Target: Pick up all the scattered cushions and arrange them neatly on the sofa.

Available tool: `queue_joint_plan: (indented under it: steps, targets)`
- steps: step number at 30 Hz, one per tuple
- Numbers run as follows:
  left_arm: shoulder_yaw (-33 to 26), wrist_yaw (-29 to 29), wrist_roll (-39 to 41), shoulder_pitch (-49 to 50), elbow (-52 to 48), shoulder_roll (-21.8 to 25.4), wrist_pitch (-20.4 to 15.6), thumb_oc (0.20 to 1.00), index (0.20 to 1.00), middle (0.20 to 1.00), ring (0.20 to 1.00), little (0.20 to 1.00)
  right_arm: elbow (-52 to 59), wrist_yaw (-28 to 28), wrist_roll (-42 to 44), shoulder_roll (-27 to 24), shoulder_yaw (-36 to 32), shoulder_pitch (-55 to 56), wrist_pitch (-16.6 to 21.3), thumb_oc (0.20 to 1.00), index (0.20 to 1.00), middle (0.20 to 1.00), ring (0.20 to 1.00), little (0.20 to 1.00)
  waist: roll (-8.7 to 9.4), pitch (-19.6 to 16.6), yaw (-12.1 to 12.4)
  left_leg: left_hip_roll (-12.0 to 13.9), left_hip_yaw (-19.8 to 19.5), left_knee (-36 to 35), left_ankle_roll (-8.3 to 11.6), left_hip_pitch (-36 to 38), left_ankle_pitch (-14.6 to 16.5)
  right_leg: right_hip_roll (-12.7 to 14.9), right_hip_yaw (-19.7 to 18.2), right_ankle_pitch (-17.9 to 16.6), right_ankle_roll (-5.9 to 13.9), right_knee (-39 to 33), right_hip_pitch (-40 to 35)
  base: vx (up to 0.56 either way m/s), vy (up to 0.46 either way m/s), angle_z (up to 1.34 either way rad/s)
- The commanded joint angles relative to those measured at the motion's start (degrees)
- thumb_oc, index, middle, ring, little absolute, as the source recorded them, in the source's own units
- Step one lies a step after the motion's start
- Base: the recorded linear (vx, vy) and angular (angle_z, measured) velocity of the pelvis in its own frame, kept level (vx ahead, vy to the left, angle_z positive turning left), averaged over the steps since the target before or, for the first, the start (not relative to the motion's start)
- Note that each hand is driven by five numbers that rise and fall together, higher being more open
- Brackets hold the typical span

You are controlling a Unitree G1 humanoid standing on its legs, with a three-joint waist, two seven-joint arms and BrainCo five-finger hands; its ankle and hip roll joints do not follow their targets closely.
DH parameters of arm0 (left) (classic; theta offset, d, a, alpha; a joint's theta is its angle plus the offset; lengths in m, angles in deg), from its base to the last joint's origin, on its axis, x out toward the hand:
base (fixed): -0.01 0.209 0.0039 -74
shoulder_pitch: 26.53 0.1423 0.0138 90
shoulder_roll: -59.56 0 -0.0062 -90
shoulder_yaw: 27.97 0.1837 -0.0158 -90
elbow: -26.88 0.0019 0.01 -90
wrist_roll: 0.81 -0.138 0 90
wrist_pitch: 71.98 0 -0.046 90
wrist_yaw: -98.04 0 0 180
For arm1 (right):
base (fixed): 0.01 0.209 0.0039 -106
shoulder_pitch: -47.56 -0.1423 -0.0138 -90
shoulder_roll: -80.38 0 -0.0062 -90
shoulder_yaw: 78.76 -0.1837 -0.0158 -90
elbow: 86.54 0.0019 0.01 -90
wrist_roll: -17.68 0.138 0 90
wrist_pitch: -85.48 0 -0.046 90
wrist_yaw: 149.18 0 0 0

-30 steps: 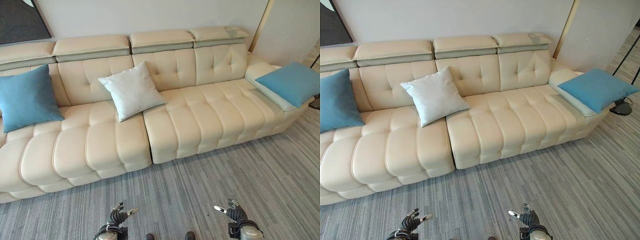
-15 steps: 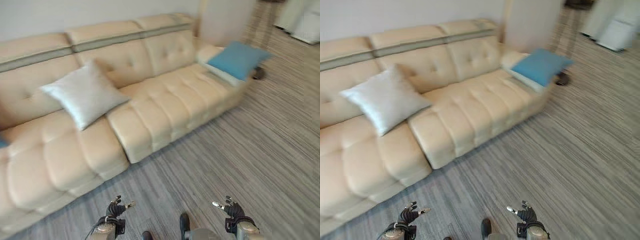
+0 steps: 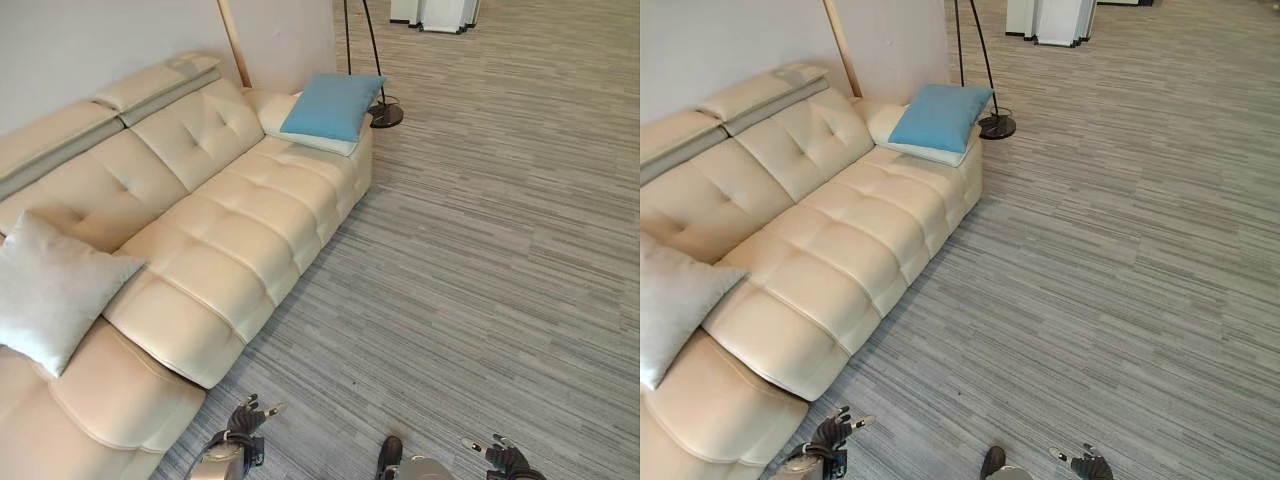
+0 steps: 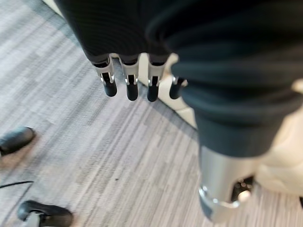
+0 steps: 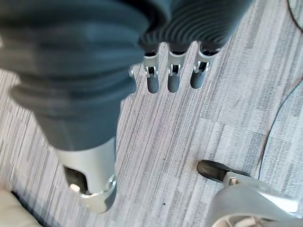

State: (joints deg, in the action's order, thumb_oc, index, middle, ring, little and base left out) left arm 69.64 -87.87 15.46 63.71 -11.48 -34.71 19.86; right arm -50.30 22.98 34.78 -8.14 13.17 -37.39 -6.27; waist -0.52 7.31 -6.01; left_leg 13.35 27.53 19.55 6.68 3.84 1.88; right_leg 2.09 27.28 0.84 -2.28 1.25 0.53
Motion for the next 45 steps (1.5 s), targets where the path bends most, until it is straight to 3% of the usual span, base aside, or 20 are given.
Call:
queue_joint_plan:
  steps: [1,2,7,10,11,17,21,22,23,25,26,27,30,34,35,36,37,40,42,45]
  targets:
    - [1.3,-1.0,3.6,-1.3,-3.2,-0.4,-2.0,1.0,1.0,1.0,1.0,1.0,2.2,0.5,0.8,-3.0,0.8,-1.9,0.7,1.0,1.0,1.0,1.0,1.0,0.48,2.0,1.5,-6.4,-8.4,3.7,-1.97,-1.7,-0.3,0.6,-5.8,4.0,4.75,-3.8,-4.5,0.21,-0.209,-1.08]
    - [1.2,-1.3,3.9,-0.9,-3.6,-0.6,-2.2,1.0,1.0,1.0,1.0,1.0,2.4,0.5,0.5,-3.1,1.3,-2.0,0.7,1.0,1.0,1.0,1.0,1.0,0.64,2.2,2.4,-8.7,-12.2,2.9,-2.88,-3.6,1.3,0.5,-7.3,3.8,4.91,-4.2,-4.7,0.18,-0.13,-0.78]
    - [0.9,-1.7,4.3,0.7,-4.5,-0.8,-2.1,1.0,1.0,1.0,1.0,1.0,2.3,1.0,-0.3,-3.6,1.9,-1.9,0.6,1.0,1.0,1.0,1.0,1.0,1.32,2.4,4.6,-12.6,-21.0,-5.2,-5.09,-7.7,3.2,0.7,-10.8,4.1,5.55,-4.6,-5.6,0.17,-0.054,-0.73]
    - [0.6,-1.9,4.8,1.0,-4.1,-0.8,-2.1,1.0,1.0,1.0,1.0,1.0,1.6,0.9,-0.8,-4.2,2.6,-2.6,0.6,1.0,1.0,1.0,1.0,1.0,0.99,2.2,5.4,-14.9,-26.8,-14.3,-4.72,-9.0,-1.3,0.0,-12.0,4.4,4.97,-5.0,-6.0,0.19,-0.018,-0.43]
    - [0.8,-2.0,4.6,1.3,-3.8,-0.9,-1.9,1.0,1.0,1.0,1.0,1.0,2.0,0.8,-1.0,-4.6,2.7,-2.8,0.7,1.0,1.0,1.0,1.0,1.0,0.31,2.6,5.6,-14.9,-28.3,-19.8,-3.84,-10.9,-6.0,-0.8,-12.2,5.2,4.57,-4.9,-6.7,0.23,-0.01,-0.45]
    - [0.8,-2.4,3.5,0.3,-2.0,-0.8,-1.9,1.0,1.0,1.0,1.0,1.0,1.5,0.3,-0.9,-4.4,3.1,-4.0,1.1,1.0,1.0,1.0,1.0,1.0,-0.17,3.0,6.1,-15.3,-28.1,-24.5,-1.69,-15.3,-8.9,-2.4,-14.0,6.8,4.79,-5.8,-9.5,0.3,0.051,-0.08]
    - [0.9,-2.7,3.3,0.8,-2.2,0.0,-2.2,1.0,1.0,1.0,1.0,1.0,1.3,0.6,-1.7,-3.8,3.6,-4.2,1.0,1.0,1.0,1.0,1.0,1.0,0.54,1.2,6.8,-15.5,-28.7,-24.5,-2.99,-14.2,-9.8,-1.4,-16.4,8.7,5.84,-6.2,-12.7,0.52,0.199,-0.56]
    - [1.5,-2.4,1.4,0.2,-1.5,1.0,-2.0,1.0,1.0,1.0,1.0,1.0,1.1,1.0,-0.9,-3.0,3.1,-4.5,1.2,1.0,1.0,1.0,1.0,1.0,2.17,-0.2,6.9,-16.6,-28.0,-23.8,-5.2,-13.1,-8.2,1.2,-17.7,9.9,7.06,-1.9,-12.0,0.48,0.212,-0.49]
    - [1.5,-2.4,1.4,0.2,-1.5,1.0,-2.0,1.0,1.0,1.0,1.0,1.0,1.1,1.0,-0.9,-2.9,3.1,-4.4,1.2,1.0,1.0,1.0,1.0,1.0,2.2,-0.3,7.0,-16.6,-27.9,-23.7,-5.21,-13.2,-8.2,1.3,-17.8,9.9,7.07,-1.7,-11.8,0.7,0.327,0.07]
    - [2.4,-2.1,0.1,0.1,-4.3,2.8,-1.8,1.0,1.0,1.0,1.0,1.0,1.8,1.3,-0.9,-2.8,3.2,-4.8,1.3,1.0,1.0,1.0,1.0,1.0,2.85,0.1,7.2,-17.5,-27.0,-21.3,-8.15,-12.7,-4.9,3.6,-18.6,8.2,9.05,12.3,-5.0,0.33,0.218,-0.23]
    - [2.4,-2.1,0.1,0.2,-4.4,2.8,-1.8,1.0,1.0,1.0,1.0,1.0,1.8,1.3,-0.9,-2.8,3.2,-4.8,1.3,1.0,1.0,1.0,1.0,1.0,2.93,0.0,7.4,-17.5,-26.8,-21.2,-8.18,-12.9,-4.9,3.7,-18.8,8.4,9.08,12.8,-4.5,0.26,0.238,-0.44]
    - [2.5,-1.9,-0.4,-0.2,-5.4,3.7,-1.6,1.0,1.0,1.0,1.0,1.0,2.6,1.6,-0.9,-2.9,3.0,-4.9,1.1,1.0,1.0,1.0,1.0,1.0,2.98,1.4,6.9,-18.3,-25.9,-21.5,-9.7,-11.3,-3.4,5.5,-18.5,3.9,9.94,23.8,0.5,0.26,0.203,-0.36]
    - [2.7,-1.8,-1.2,-0.7,-5.4,4.2,-1.4,1.0,1.0,1.0,1.0,1.0,3.0,1.4,-0.7,-2.6,2.5,-4.7,1.2,1.0,1.0,1.0,1.0,1.0,2.01,3.3,6.5,-18.1,-24.0,-23.1,-10.7,-6.6,-1.5,8.2,-15.9,1.1,9.25,31.1,5.8,0.3,0.192,-0.18]
    - [2.6,-1.7,-0.8,-1.5,-5.0,4.1,-1.5,1.0,1.0,1.0,1.0,1.0,2.4,1.4,-0.5,-2.5,2.1,-4.4,1.1,1.0,1.0,1.0,1.0,1.0,0.47,5.3,6.4,-16.5,-22.6,-24.5,-10.24,-2.9,-0.4,6.9,-13.3,3.9,8.07,25.5,9.9,0.21,0.029,-0.21]
    - [2.2,-1.7,-0.3,-2.2,-4.7,3.8,-1.6,1.0,1.0,1.0,1.0,1.0,1.6,1.1,-0.3,-2.4,1.7,-4.6,1.2,1.0,1.0,1.0,1.0,1.0,0.23,6.3,6.2,-16.0,-21.6,-24.5,-9.72,-1.3,1.0,5.1,-12.5,2.3,8.82,15.3,11.6,0.25,-0.031,-0.36]
    - [2.2,-1.7,-0.3,-2.2,-4.7,3.8,-1.6,1.0,1.0,1.0,1.0,1.0,1.6,1.1,-0.3,-2.5,1.7,-4.6,1.2,1.0,1.0,1.0,1.0,1.0,0.14,6.4,6.3,-15.9,-21.5,-24.5,-9.69,-1.1,1.0,5.0,-12.5,2.1,8.8,15.0,11.3,0.39,-0.118,-0.62]
    - [1.5,-1.7,0.0,-2.6,-3.0,3.3,-1.5,1.0,1.0,1.0,1.0,1.0,0.6,0.8,0.1,-2.2,1.3,-4.6,1.2,1.0,1.0,1.0,1.0,1.0,0.65,6.5,5.9,-16.0,-21.4,-24.5,-9.01,0.3,2.1,2.7,-14.2,-1.5,10.27,4.1,11.7,0.22,-0.082,-0.55]
    - [0.3,-1.6,0.6,-3.3,-0.9,2.7,-1.6,1.0,1.0,1.0,1.0,1.0,-0.1,0.7,-0.2,-1.9,0.8,-4.2,1.0,1.0,1.0,1.0,1.0,1.0,1.23,6.0,5.6,-16.2,-21.5,-24.5,-8.05,2.3,3.3,1.6,-14.3,-5.2,11.71,-6.1,12.3,0.43,-0.165,-0.21]
    - [-0.6,-1.7,2.1,-3.8,2.4,1.6,-1.8,1.0,1.0,1.0,1.0,1.0,-0.9,0.7,-0.2,-1.6,0.3,-3.9,0.9,1.0,1.0,1.0,1.0,1.0,1.15,5.1,4.9,-16.1,-22.6,-24.5,-7.72,4.9,4.7,1.2,-15.2,-5.5,11.75,-6.1,11.8,0.5,-0.177,0.12]
    - [-1.2,-1.8,4.2,-3.1,4.8,-0.1,-2.0,1.0,1.0,1.0,1.0,1.0,-2.0,1.3,0.3,-1.6,0.7,-3.0,1.2,1.0,1.0,1.0,1.0,1.0,0.61,2.9,4.5,-14.1,-23.3,-20.0,-6.59,7.3,5.4,0.1,-14.7,-4.3,9.51,-2.8,9.0,0.5,-0.216,0.35]
